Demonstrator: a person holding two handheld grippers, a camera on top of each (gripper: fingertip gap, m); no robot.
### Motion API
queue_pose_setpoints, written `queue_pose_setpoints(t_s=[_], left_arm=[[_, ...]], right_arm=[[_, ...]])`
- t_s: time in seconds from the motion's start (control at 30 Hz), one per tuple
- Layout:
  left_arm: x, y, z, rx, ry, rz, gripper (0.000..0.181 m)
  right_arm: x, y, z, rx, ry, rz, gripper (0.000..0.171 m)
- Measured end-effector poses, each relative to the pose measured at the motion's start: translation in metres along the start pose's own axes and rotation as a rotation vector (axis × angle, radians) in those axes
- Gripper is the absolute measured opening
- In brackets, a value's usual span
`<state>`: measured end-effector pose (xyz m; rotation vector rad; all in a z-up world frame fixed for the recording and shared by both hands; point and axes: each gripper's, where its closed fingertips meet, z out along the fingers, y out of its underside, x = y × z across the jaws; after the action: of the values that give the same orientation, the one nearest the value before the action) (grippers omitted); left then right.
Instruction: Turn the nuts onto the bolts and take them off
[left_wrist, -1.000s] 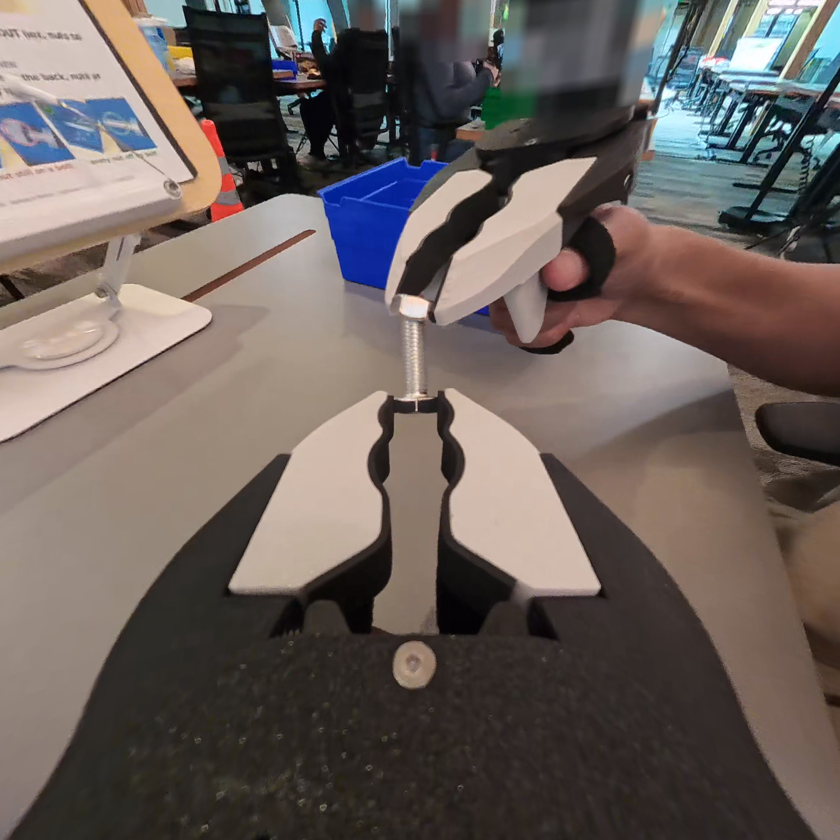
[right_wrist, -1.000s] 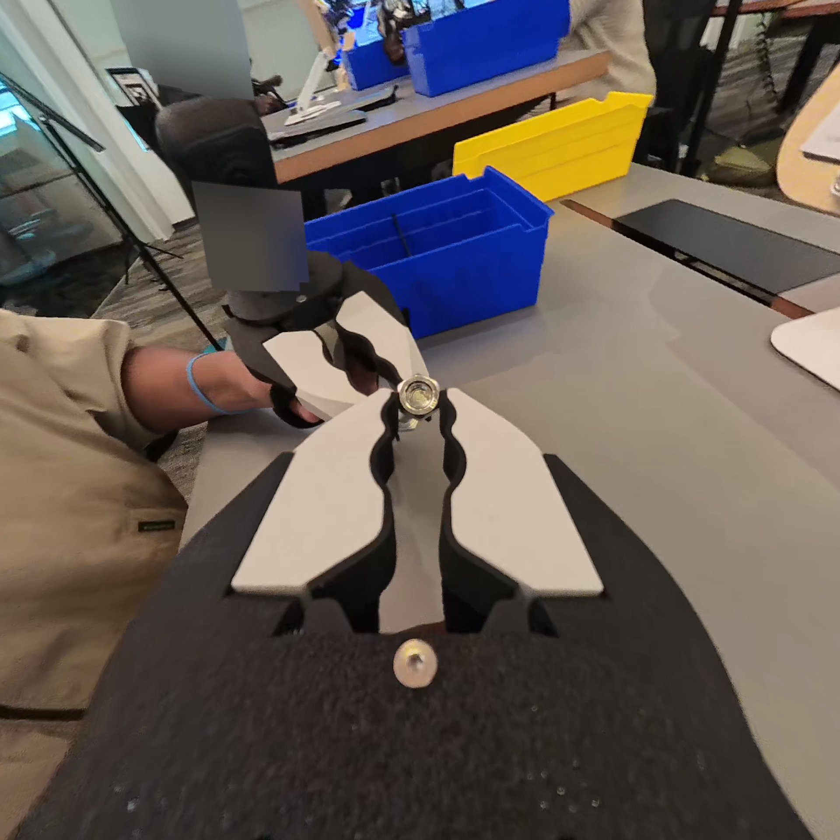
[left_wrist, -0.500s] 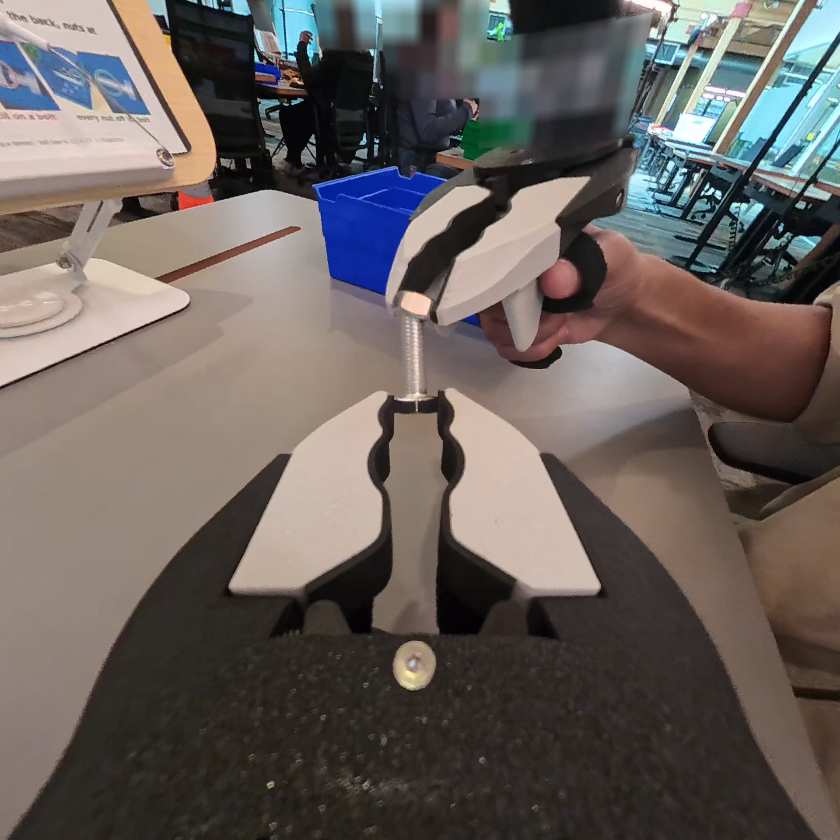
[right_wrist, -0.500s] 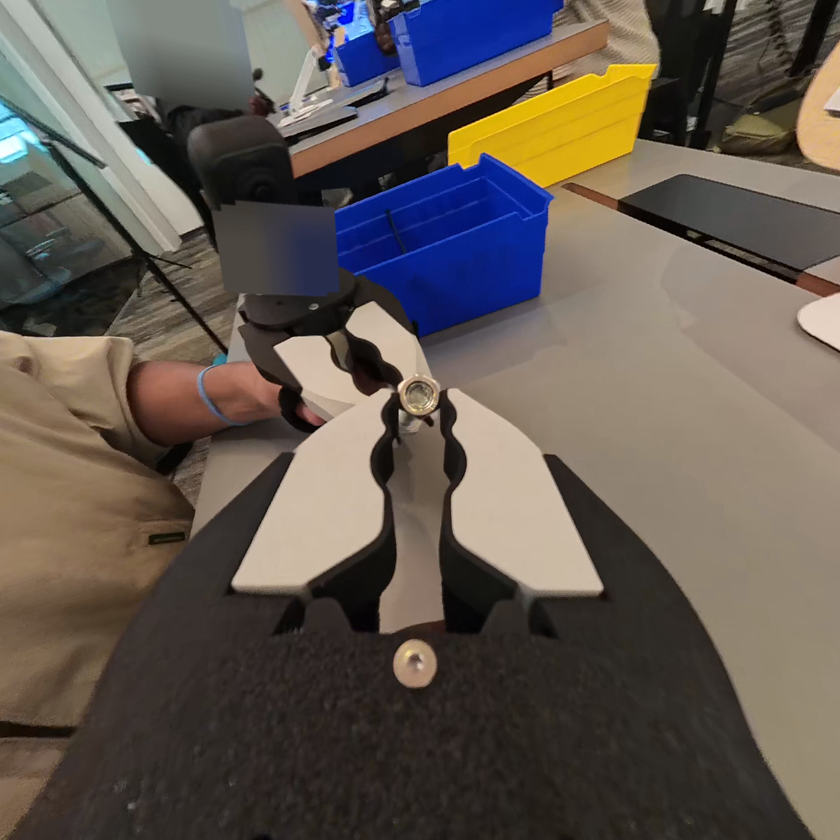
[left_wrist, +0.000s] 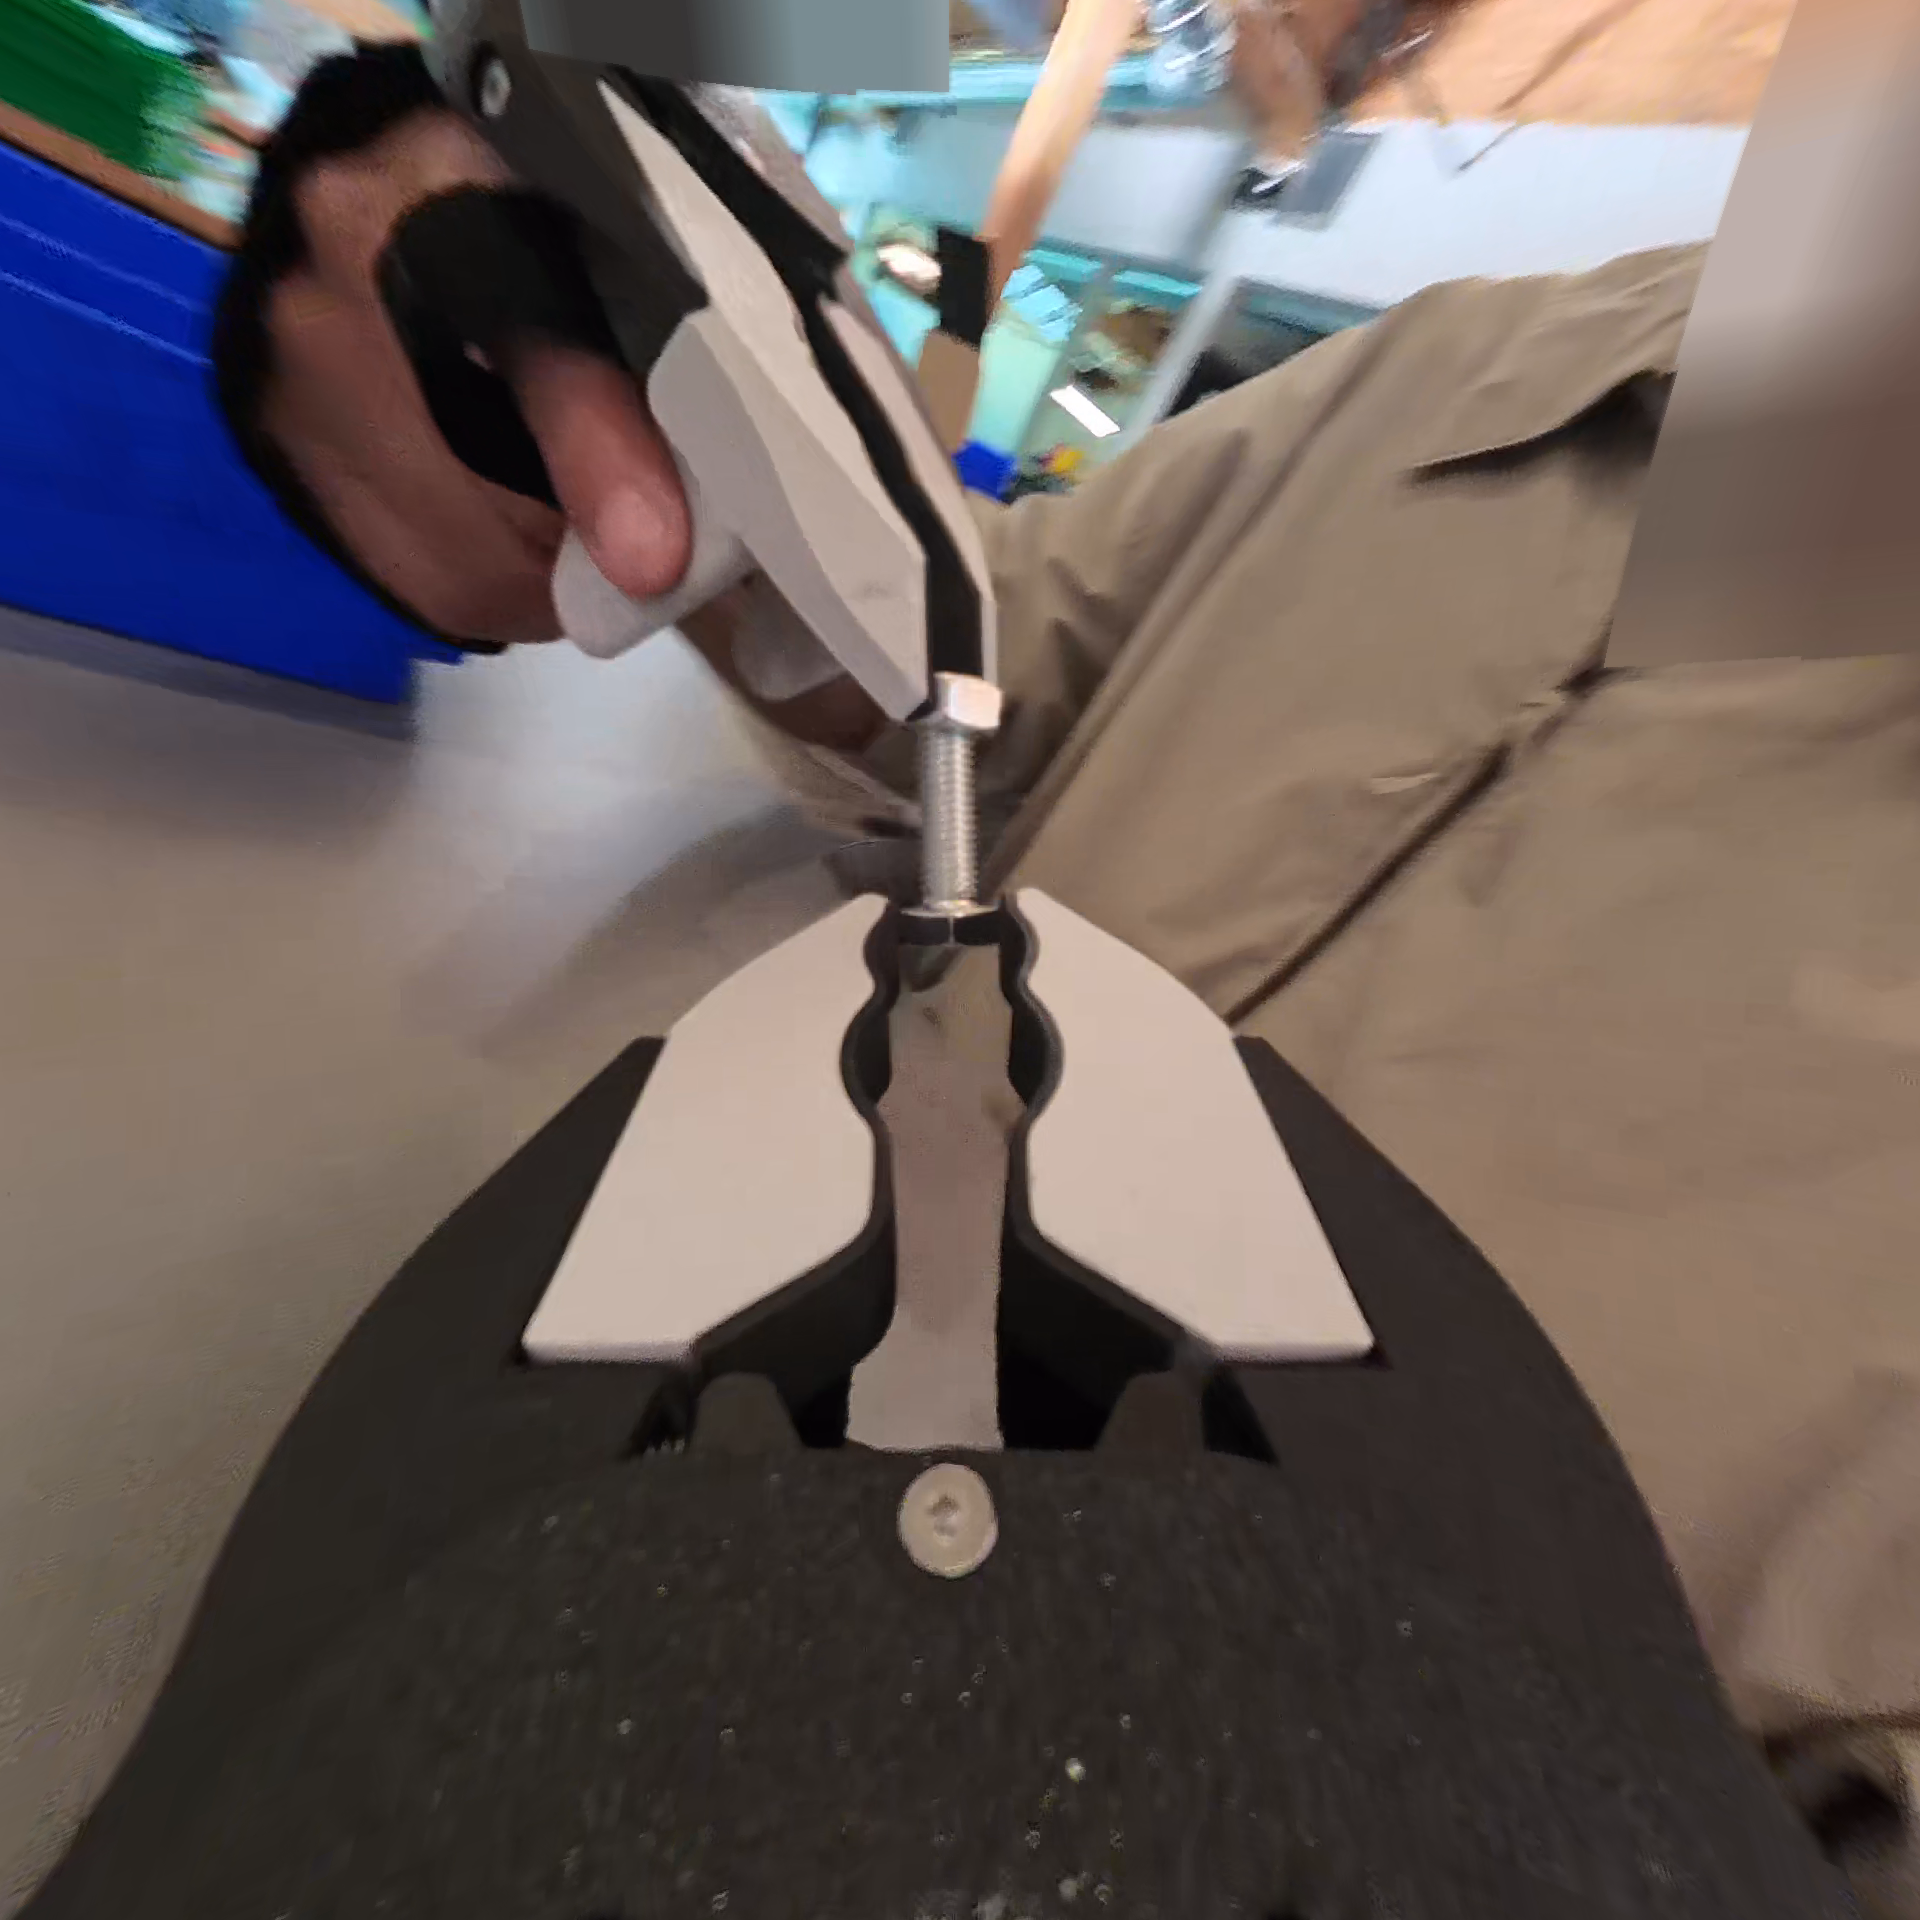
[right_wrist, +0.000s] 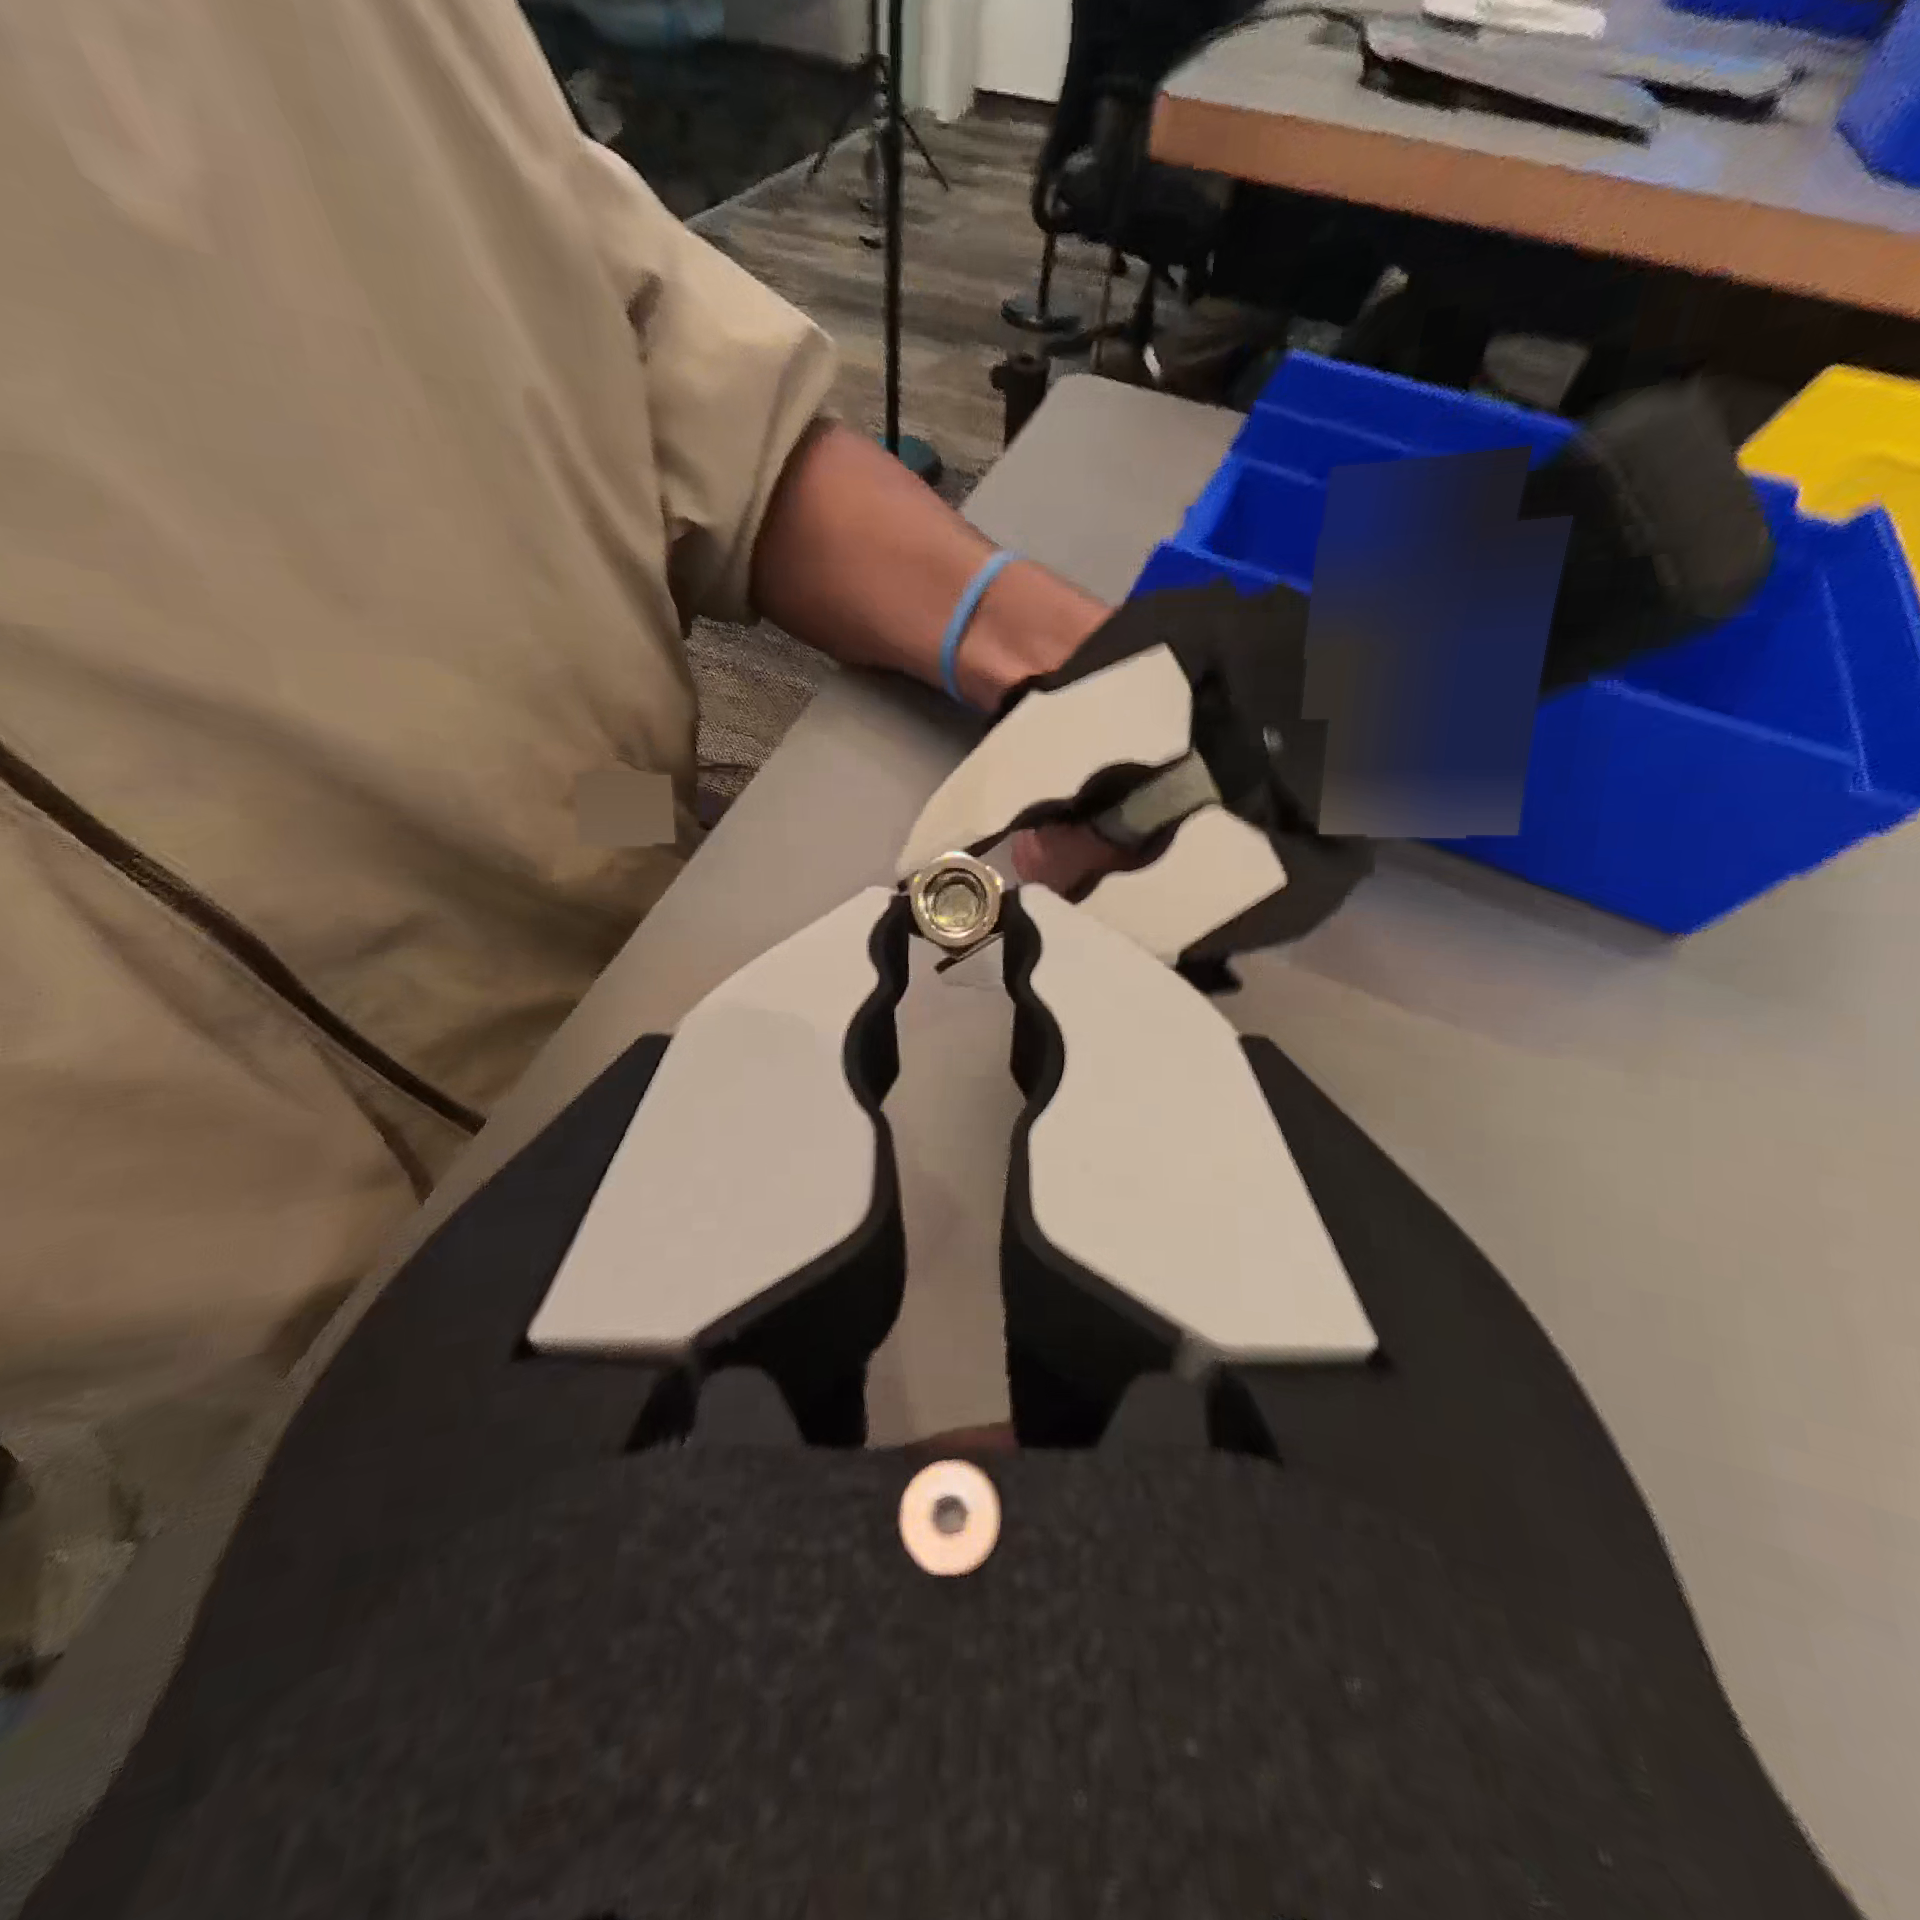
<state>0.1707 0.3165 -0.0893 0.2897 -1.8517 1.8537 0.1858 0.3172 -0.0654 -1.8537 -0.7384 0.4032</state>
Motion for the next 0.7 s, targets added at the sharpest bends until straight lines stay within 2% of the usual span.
queue_pose_setpoints(t_s=[0.1, 0.2, 0.7], left_arm=[[0.013, -0.003, 0.002, 0.046, 0.122, -0.039, 0.017], [0.008, -0.006, 0.001, 0.066, 0.089, -0.022, 0.017], [-0.065, -0.019, -0.025, -0.021, -0.709, 0.31, 0.017]], right_arm=[[-0.006, -0.011, 0.003, 0.017, -0.022, -0.06, 0.017], [-0.002, -0.01, 0.001, 0.014, 0.001, -0.043, 0.017], [0.051, 0.027, -0.023, 0.097, 0.26, 0.304, 0.017]])
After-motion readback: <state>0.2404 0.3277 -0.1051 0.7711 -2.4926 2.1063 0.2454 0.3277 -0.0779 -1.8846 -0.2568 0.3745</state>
